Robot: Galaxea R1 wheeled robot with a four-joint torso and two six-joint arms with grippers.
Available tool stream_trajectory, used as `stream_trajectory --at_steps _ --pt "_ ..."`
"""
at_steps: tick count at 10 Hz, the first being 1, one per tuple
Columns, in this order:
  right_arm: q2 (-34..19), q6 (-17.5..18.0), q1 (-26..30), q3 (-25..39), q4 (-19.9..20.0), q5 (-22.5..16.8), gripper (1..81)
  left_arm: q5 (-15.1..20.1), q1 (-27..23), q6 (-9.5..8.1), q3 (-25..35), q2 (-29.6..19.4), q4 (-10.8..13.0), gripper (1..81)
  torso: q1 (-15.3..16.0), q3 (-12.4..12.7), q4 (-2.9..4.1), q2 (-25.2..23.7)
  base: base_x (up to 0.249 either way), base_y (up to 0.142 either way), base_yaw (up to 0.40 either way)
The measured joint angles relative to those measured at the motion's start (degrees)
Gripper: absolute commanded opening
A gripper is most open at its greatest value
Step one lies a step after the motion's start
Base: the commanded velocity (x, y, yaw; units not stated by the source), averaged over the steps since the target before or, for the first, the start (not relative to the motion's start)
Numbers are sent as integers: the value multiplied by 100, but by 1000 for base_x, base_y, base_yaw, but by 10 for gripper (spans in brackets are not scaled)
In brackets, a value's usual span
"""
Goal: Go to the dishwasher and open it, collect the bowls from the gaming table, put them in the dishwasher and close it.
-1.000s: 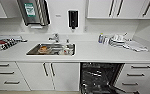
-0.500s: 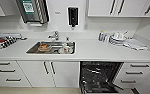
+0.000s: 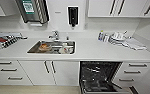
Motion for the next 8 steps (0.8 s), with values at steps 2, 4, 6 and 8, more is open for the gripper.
stream_trajectory --at_steps 2,4,6,8 --pt "126 2 -22 -173 -2 -5 811 0 2 0 -80 17 4 811 -262 363 0 395 0 0 0" --pt "184 0 -46 -312 -2 -20 811 9 24 0 -96 20 4 811 -531 735 0 806 0 0 0" --pt "272 2 -77 -367 -6 -24 811 20 69 0 -96 20 6 811 -804 1089 -2 1219 0 0 0" --pt "267 0 -93 -374 -20 -35 811 16 96 0 -98 26 9 811 -1078 1259 0 1624 0 0 0"
